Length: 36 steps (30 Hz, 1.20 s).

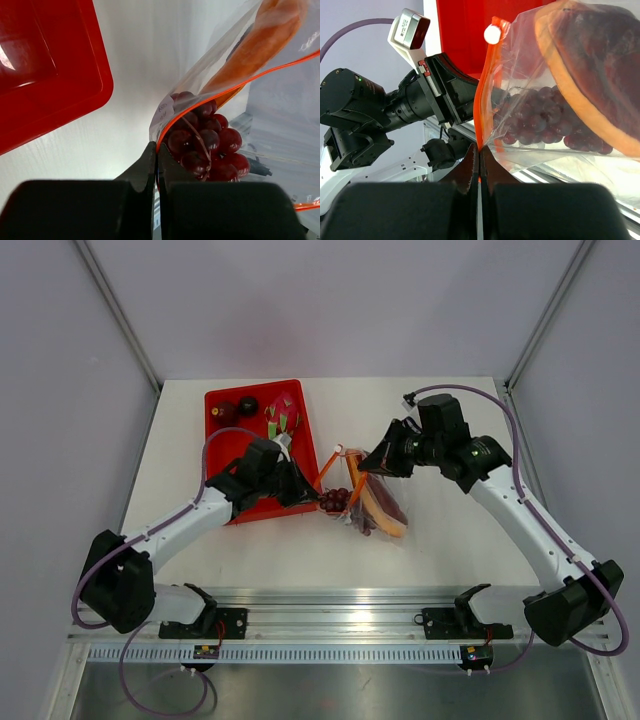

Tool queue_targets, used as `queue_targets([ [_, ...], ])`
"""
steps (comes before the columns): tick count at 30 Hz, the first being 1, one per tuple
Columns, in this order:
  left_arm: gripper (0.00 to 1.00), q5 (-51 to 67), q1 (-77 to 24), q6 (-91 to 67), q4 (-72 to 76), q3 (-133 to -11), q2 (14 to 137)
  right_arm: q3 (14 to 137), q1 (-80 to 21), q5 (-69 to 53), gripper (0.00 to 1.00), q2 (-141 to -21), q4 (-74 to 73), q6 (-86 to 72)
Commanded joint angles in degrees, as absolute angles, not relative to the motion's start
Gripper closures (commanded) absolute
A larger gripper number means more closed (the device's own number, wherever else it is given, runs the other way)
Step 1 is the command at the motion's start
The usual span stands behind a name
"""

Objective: Place the food in the zip-top bag and seal the zipper
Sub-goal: Adjust the zipper food storage bag at the center of the board.

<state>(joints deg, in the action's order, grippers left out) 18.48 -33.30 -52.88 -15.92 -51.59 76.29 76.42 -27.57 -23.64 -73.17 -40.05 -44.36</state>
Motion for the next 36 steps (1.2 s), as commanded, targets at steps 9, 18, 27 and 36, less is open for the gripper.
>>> queue_targets([
  [9,1.0,23.38,-38.3,-52.73,-18.8,-63.62,73.65,83.4,-27.42,-18.73,1.0,-70.93,-44.82,-39.73],
  [18,1.0,22.51,-44.74,-53.53,-17.75,-71.28,81.37,71.91,-27.42,-3.44,1.0,-68.03,-52.03,-34.1],
  [27,1.0,21.37,-44.74,-49.66,-25.65,-84.98,82.27,87.88,-27.33,4.21,1.0,-62.59,-62.39,-30.94],
  [36,1.0,22.75,-46.58,-51.06,-21.97,-77.95,90.08,69.33,-27.42,3.08,1.0,-62.48,-58.0,-33.13],
])
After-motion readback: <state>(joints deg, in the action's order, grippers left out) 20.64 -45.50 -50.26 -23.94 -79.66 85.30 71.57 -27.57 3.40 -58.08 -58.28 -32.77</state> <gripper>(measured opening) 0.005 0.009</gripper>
